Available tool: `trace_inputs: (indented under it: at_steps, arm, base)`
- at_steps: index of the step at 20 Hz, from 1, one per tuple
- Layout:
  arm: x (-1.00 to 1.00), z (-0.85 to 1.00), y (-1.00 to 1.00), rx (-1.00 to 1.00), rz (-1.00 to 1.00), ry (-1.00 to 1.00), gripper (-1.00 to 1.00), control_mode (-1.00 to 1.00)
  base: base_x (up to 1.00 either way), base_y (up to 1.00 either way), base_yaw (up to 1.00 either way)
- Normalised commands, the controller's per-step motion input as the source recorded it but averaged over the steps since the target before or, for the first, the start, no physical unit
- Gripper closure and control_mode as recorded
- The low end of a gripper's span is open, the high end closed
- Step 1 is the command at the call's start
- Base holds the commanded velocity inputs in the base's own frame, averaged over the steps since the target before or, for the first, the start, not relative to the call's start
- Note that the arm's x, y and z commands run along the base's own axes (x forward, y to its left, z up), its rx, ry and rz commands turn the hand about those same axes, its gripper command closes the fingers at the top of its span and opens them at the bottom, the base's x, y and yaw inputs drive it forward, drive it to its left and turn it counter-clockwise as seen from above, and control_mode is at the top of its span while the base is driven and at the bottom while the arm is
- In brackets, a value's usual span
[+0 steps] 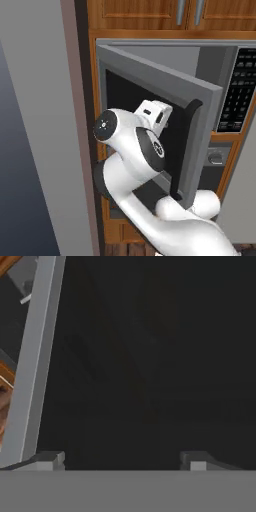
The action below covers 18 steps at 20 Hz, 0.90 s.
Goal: Place the bowl containing the mushroom and bell pepper in the microwave. Close the microwave door and press the start button to microwave the meal.
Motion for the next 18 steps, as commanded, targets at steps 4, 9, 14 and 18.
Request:
trace_inputs:
  at_steps: [4,9,14,18]
  arm:
    - [0.52,-0.03,-0.8,0.2,0.46,-0.13,-1.0,-1.0]
    - [0.56,-0.14,-0.72,0.17,0.46,-0.14,-1.0,-1.0]
    - [0.92,-0.34,-0.21,0.05,0.36,-0.2,-1.0,-1.0]
    - [1.0,-0.1,0.0,0.0,0.16,-0.11,-1.0,-1.0]
  base:
    - [0.0,0.0,0.0]
    - [0.0,0.0,0.0]
    - [0.0,0.0,0.0]
    - [0.0,0.0,0.0]
